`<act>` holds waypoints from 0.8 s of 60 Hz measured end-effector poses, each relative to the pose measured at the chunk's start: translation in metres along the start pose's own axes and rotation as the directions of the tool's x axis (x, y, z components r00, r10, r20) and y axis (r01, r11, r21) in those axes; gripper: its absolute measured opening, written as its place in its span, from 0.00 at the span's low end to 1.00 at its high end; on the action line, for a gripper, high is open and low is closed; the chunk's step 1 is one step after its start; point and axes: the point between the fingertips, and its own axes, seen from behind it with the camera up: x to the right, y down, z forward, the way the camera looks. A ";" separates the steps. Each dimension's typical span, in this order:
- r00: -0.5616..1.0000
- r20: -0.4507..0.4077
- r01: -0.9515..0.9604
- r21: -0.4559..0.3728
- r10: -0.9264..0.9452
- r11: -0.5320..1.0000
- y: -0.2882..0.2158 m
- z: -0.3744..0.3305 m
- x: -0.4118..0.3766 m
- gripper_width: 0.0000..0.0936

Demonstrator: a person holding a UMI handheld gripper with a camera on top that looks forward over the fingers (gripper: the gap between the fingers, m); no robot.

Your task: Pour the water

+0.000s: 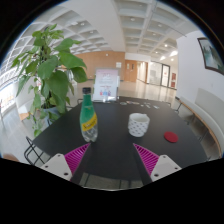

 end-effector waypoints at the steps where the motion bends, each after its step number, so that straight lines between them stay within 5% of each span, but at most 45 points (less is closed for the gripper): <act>1: 1.000 0.007 -0.004 0.004 0.004 1.000 -0.003 0.003 -0.007 0.91; 23: 0.998 -0.040 -0.032 0.118 0.037 0.992 -0.049 0.141 -0.091 0.89; 30: 0.996 -0.079 -0.021 0.135 0.032 0.991 -0.049 0.171 -0.090 0.76; 32: 0.995 -0.101 -0.012 0.154 0.027 0.988 -0.053 0.172 -0.085 0.59; 48: 0.999 -0.030 -0.014 0.203 0.020 0.979 -0.062 0.172 -0.092 0.42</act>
